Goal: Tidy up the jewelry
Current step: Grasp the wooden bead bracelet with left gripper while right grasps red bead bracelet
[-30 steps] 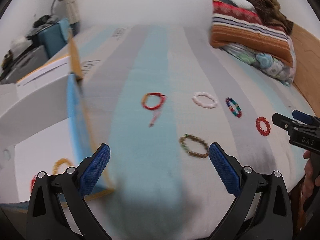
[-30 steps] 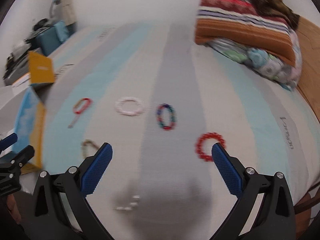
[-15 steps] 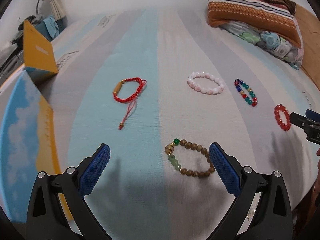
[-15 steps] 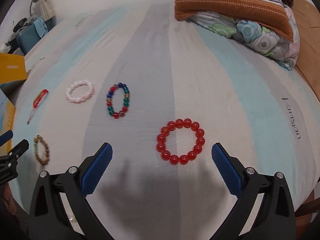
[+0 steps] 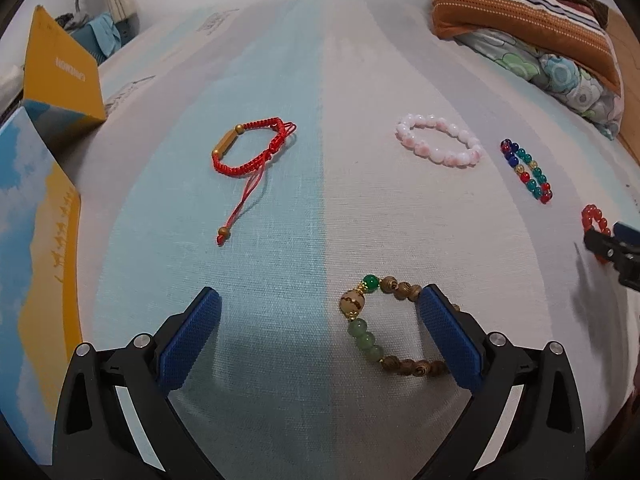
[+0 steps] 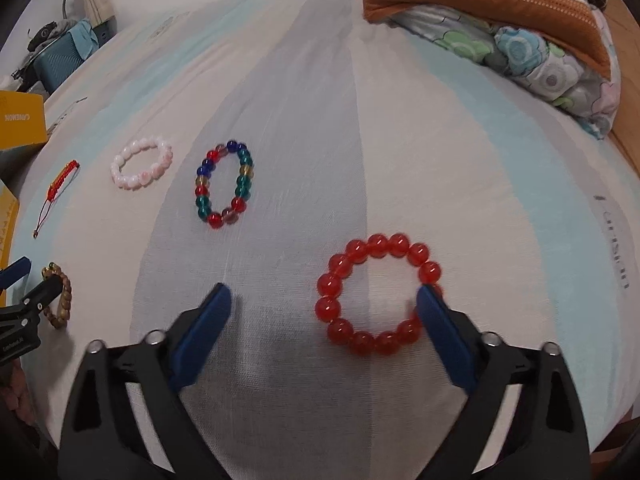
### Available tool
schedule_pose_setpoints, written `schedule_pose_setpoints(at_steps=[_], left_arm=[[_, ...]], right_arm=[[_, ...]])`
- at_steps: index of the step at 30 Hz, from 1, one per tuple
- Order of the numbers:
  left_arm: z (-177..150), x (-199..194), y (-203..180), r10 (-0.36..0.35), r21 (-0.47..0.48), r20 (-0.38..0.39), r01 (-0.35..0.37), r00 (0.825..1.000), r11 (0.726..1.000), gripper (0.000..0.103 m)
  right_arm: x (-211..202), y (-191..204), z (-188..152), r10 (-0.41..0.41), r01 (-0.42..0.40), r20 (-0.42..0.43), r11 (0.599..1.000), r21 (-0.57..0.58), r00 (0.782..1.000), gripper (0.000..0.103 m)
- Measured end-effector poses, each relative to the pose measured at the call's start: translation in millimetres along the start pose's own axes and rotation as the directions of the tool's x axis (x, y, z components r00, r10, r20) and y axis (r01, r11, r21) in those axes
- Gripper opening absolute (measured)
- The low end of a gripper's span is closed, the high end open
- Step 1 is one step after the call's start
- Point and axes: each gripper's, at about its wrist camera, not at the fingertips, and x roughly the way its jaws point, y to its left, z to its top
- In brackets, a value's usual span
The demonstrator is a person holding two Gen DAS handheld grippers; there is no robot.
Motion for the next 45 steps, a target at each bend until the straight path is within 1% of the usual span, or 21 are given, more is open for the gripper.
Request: schedule_pose_setpoints(at_steps=[1,2,3,5,8,9,10,11,13,14,15,16,17,18,19,20,23,28,35,45], left_arm=[[-0.9,0.4,0.1,0.003,0.002,-0.002,-0.003,1.0,1.0,0.095],[-2.2,1.7,-0.3,0.015,0.006,-0.012,-0.015,1.0,1.0,0.093],[-3.4,2.3,-0.4,0.022,0.009,-0.017,-0.021,1.0,1.0,0.091],[-4.4,1.6,0.7,0.029,0.007,-0.02,-0.029,0.999,1.0,0.088],[-4.2,-0.2,-0.1,0.034,0.005,-0.028,-0.033,0.999,0.999,0.078],[-4.6,-1.4,-0.9,0.033,0.01,-0.03,-0.033,0.999,0.999,0.073],[-4.8,-2.3,-2.1,0.034,0.017,-0.032,-0.034,0.999,0.999,0.065],[-4.8,-3.1,-3.6,0.036,0.025,-0.035,-0.035,0.999,0.999,0.061],[-4.5,-5.1,-6.6,0.032,0.038,-0.043,-0.03,0.999,0.999,0.044],[-4.9,-5.8,-7.9,0.033,0.043,-0.046,-0.031,0.998,0.999,0.04],[-5.0,-6.1,-9.0,0.034,0.046,-0.05,-0.031,0.998,0.998,0.033],[-5.2,-6.3,-9.7,0.026,0.048,-0.054,-0.024,0.998,0.999,0.022],[-5.0,-6.7,-9.8,0.021,0.046,-0.057,-0.018,0.998,0.999,0.015],[-5.0,-7.4,-9.3,0.013,0.039,-0.06,-0.01,0.998,0.999,0.009],[-4.9,-8.7,-8.0,-0.002,0.028,-0.059,0.004,0.998,1.0,0.009],[-4.6,-9.2,-5.3,-0.032,0.009,-0.065,0.032,0.997,0.999,0.009],[-2.8,-11.4,1.2,-0.061,-0.025,-0.071,0.059,0.996,0.998,0.009],[-4.7,-14.7,0.8,-0.064,-0.031,-0.073,0.061,0.995,0.998,0.009],[-6.3,-21.2,-1.2,-0.064,-0.014,-0.065,0.063,0.996,0.998,0.009],[-0.2,-41.8,-5.7,-0.096,-0.009,-0.05,0.095,0.994,0.995,0.009]], right_arm=[[3.2,-0.6,-1.2,0.01,-0.01,-0.013,1.0,0.005,1.0,0.078],[5.9,-1.0,-2.6,0.018,-0.018,-0.022,1.0,0.009,1.0,0.075],[8.7,-1.0,-5.2,0.024,-0.023,-0.027,1.0,0.015,0.999,0.073],[8.8,0.0,-8.3,0.015,-0.015,-0.009,1.0,0.01,1.0,0.072],[8.6,1.0,-11.5,0.023,-0.023,-0.003,1.0,0.013,1.0,0.065],[8.9,1.1,-12.0,0.029,-0.029,-0.005,0.999,0.015,1.0,0.061],[8.9,0.6,-12.1,0.033,-0.033,-0.007,0.999,0.019,0.999,0.057],[8.4,0.3,-12.4,0.037,-0.037,-0.007,0.999,0.023,0.999,0.054],[8.3,-2.0,-12.1,0.043,-0.043,-0.008,0.999,0.031,0.999,0.042],[8.2,-3.1,-12.1,0.044,-0.044,-0.008,0.998,0.038,0.999,0.04],[8.1,-4.7,-11.7,0.046,-0.046,-0.006,0.998,0.046,0.999,0.034],[8.0,-6.7,-12.1,0.047,-0.047,-0.004,0.997,0.053,0.999,0.027],[7.7,-8.0,-12.4,0.048,-0.048,-0.003,0.997,0.058,0.999,0.023],[7.2,-9.6,-12.8,0.051,-0.051,-0.002,0.997,0.062,0.999,0.017],[6.6,-11.5,-12.5,0.063,-0.063,-0.003,0.996,0.067,0.998,0.013],[5.4,-13.1,-12.0,0.073,-0.072,-0.001,0.995,0.071,0.997,0.013],[-1.4,-18.5,-11.7,0.096,-0.097,0.016,0.992,0.081,0.995,0.013],[-9.1,-24.4,-11.7,0.108,-0.11,0.022,0.99,0.088,0.994,0.013],[-15.2,-24.9,-12.3,0.111,-0.113,0.029,0.989,0.1,0.993,0.013],[-33.9,-25.8,-12.8,0.127,-0.134,0.068,0.985,0.11,0.99,0.013]])
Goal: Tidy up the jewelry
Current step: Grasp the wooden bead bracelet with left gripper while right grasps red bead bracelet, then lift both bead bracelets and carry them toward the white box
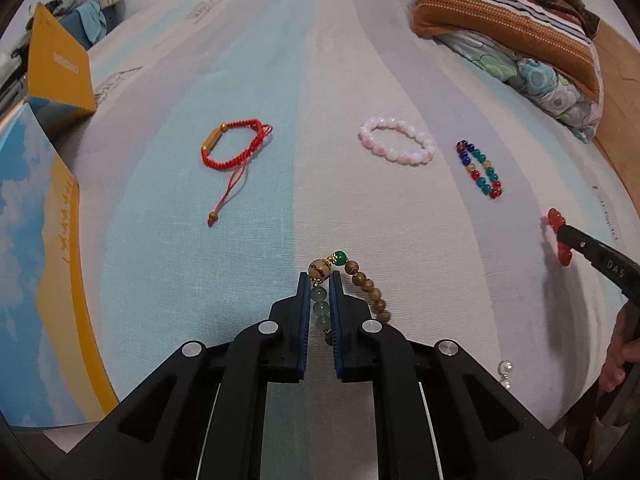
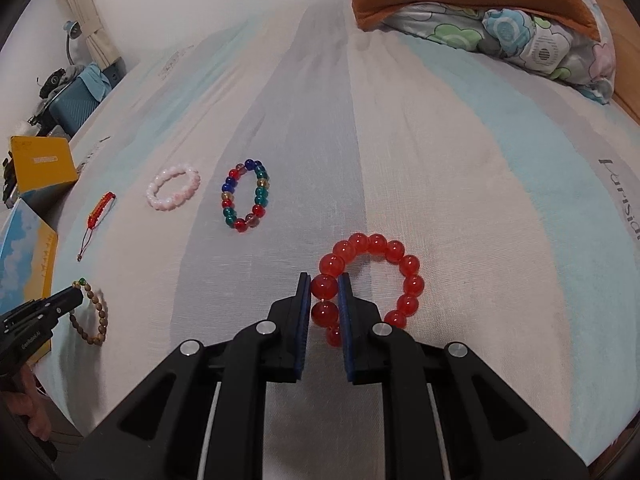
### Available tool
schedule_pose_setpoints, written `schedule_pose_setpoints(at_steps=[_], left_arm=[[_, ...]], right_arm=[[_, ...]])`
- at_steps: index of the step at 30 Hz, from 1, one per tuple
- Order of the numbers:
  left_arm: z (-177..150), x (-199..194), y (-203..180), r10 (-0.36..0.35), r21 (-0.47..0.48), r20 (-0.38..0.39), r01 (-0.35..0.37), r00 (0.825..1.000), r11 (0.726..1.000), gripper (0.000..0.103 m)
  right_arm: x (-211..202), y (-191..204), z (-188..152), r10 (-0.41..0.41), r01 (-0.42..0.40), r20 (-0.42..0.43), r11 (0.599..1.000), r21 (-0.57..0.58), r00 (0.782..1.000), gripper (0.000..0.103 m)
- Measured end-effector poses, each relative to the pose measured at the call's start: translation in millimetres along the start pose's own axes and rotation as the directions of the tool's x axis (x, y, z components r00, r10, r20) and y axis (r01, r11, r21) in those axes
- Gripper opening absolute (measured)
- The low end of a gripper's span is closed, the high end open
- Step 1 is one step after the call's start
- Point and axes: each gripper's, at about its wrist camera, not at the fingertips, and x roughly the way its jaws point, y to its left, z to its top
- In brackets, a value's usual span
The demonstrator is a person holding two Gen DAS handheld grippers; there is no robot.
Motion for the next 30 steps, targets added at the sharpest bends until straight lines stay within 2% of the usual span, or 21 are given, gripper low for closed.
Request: schedule_pose_setpoints(at_steps=[15,30], left_arm=[[2.9,-30.6,-7.0,-0.014,0.028,0.017,0.014,1.0,1.0,0.009],[-1.0,-61.2,1.8,-0.012,0.05,0.036,0.01,0.999,0.999,0.009]], right_arm=[[-31.5,-3.7,0.2,0.015,-0.016,0.059,1.0,0.018,0.998,0.013],[-60.0,24.8,2.0,0.052,-0.051,0.084,0.999,-0.016,0.995,0.013]])
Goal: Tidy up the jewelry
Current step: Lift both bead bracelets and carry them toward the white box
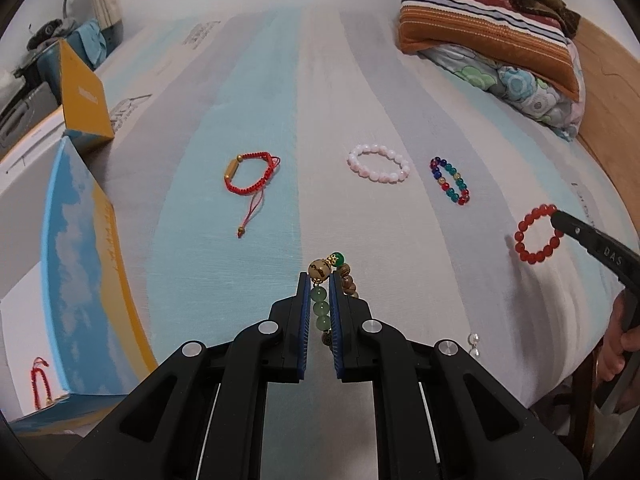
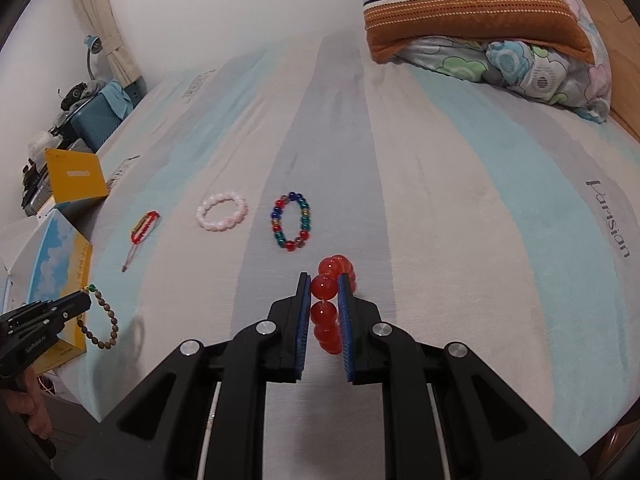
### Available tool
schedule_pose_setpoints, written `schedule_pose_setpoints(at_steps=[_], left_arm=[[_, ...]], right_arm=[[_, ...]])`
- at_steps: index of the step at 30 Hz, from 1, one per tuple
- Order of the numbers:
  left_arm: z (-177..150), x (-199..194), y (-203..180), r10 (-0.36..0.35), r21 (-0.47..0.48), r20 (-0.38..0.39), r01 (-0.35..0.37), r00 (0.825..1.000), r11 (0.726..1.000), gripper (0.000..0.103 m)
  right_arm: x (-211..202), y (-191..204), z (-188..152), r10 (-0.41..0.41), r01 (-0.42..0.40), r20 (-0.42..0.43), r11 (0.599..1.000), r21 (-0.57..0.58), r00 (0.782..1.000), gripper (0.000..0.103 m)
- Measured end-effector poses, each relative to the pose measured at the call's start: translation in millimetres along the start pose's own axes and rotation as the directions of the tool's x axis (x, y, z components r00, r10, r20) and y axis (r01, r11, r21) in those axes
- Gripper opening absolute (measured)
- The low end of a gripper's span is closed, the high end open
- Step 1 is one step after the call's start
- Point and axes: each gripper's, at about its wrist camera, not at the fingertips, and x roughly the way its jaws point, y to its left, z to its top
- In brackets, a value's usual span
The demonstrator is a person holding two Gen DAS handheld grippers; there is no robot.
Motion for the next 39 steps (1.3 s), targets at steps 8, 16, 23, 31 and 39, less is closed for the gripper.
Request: schedule_pose_setpoints(at_steps=[8,16,23,31,39], left_arm=[[-4.0,-20.3,10.0,-0.004,0.008,0.02,0.003,1.0,1.0,0.009],[-2.4,-41.8,33.4,0.003,-0.024,0.053,-0.002,0.999,1.0,0.009],[-1.4,-60.4,54.6,0.017,-0.053,0.08,-0.013,0.997,0.999,0.009],[-6.5,-84.4,82.2,0.06,-0.087,0.095,-0.052,0.994,0.995,0.009],[-11.6,-116.2,119.3,0.101,-0.142,0.125,-0.083,0.987,0.986,0.009]], right_arm=[[-18.1,27.3,6.7,0.025,-0.024,0.023,0.999,-0.028,0.999,0.013],[-26.9,58.3,12.8,0.036,-0.034,0.031,0.997,-0.065,0.999,0.013],[-32.4,89.9,18.6,0.056,-0.052,0.033,0.994,-0.093,0.998,0.013],[-38.0,134.6,21.1,0.097,-0.093,0.025,0.988,-0.123,0.995,0.013],[-45.5,186.2,26.5,0.14,-0.132,0.029,0.976,-0.176,0.99,0.013]])
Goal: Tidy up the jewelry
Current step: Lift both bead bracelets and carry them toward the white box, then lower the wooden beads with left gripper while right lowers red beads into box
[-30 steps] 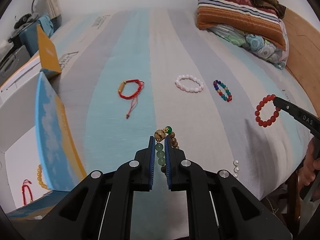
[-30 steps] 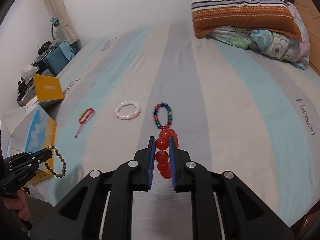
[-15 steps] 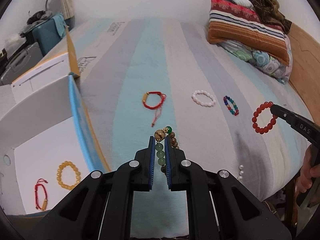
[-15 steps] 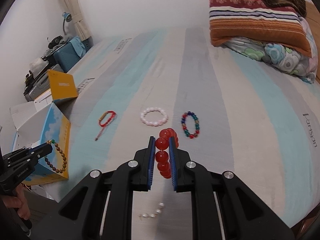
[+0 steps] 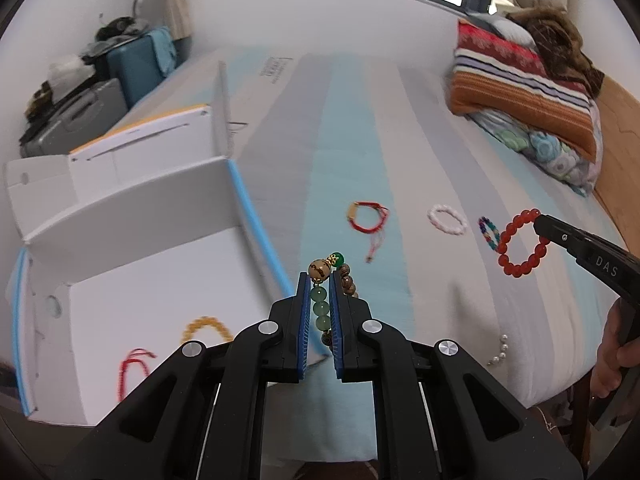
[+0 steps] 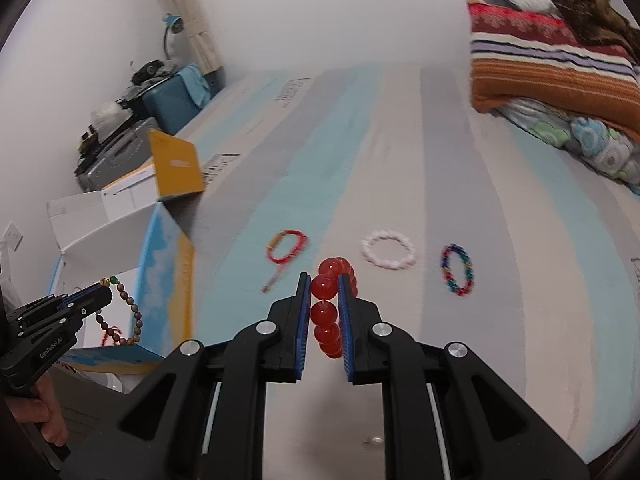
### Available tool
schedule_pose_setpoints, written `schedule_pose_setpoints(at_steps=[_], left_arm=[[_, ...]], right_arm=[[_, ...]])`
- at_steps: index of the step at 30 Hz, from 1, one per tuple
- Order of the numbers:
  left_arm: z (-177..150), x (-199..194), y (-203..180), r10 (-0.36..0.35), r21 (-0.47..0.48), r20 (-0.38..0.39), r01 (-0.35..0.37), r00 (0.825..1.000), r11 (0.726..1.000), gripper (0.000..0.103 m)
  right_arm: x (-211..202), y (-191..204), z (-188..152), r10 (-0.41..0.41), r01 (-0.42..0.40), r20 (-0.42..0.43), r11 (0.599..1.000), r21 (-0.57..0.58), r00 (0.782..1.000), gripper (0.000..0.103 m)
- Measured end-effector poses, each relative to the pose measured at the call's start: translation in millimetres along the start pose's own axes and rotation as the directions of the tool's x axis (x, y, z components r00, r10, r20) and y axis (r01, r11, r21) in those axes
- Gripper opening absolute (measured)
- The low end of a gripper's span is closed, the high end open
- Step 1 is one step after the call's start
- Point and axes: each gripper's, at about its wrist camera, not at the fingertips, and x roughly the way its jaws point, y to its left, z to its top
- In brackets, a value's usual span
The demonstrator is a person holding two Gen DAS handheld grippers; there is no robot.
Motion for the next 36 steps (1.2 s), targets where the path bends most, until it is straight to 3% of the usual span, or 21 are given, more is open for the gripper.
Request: schedule_pose_setpoints(at_steps=[20,36], left_arm=[[-20.4,-47.6,146.7,0.147,-0.168,-0.001,-0.145,0.989,0.975,0.009],[-61.8,-24.0,214.7,0.158,-0.255,-0.092,-0.177,0.983,0.951,0.009]], right_arm=[[20.9,165.4,20.5,0.154,-0.153,-0.009,0.975,-0.162,0.988,0.013],[70.9,259.4,-5.8,0.225,-0.248,-0.122,0.94,-0.236,0.967,0.013]])
